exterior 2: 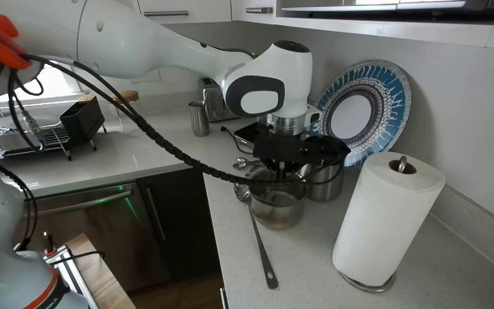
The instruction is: Pick up the spoon from the silver pot and put it on the kitchen counter
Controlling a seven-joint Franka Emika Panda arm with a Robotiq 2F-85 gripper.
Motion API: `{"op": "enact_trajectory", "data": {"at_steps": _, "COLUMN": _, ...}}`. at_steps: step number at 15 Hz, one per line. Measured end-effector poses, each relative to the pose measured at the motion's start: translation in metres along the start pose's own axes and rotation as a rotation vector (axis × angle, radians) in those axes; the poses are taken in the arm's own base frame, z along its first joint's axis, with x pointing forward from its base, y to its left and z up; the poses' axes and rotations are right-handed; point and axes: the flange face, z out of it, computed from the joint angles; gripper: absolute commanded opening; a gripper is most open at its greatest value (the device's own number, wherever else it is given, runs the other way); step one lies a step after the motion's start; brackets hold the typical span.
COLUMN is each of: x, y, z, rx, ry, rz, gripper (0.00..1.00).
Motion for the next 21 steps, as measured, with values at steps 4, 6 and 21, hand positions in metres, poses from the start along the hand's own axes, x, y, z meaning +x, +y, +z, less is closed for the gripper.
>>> {"op": "enact_trajectory", "data": {"at_steps": 4, "x": 0.002, "y": -0.006, "z": 0.021, "rx": 0.057, "ry": 0.012, "rz": 0.019, "gripper": 0.53}}
{"op": "enact_trajectory", "data": {"at_steps": 6, "x": 0.002, "y": -0.008, "z": 0.03, "rx": 0.082, "ry": 0.0, "rz": 0.022, "gripper": 0.69}}
{"op": "enact_trajectory", "data": {"at_steps": 21, "x": -0.019, "y": 0.051, "z": 0.059, "rx": 0.171, "ry": -0.041, "rz": 0.018, "gripper": 1.0}}
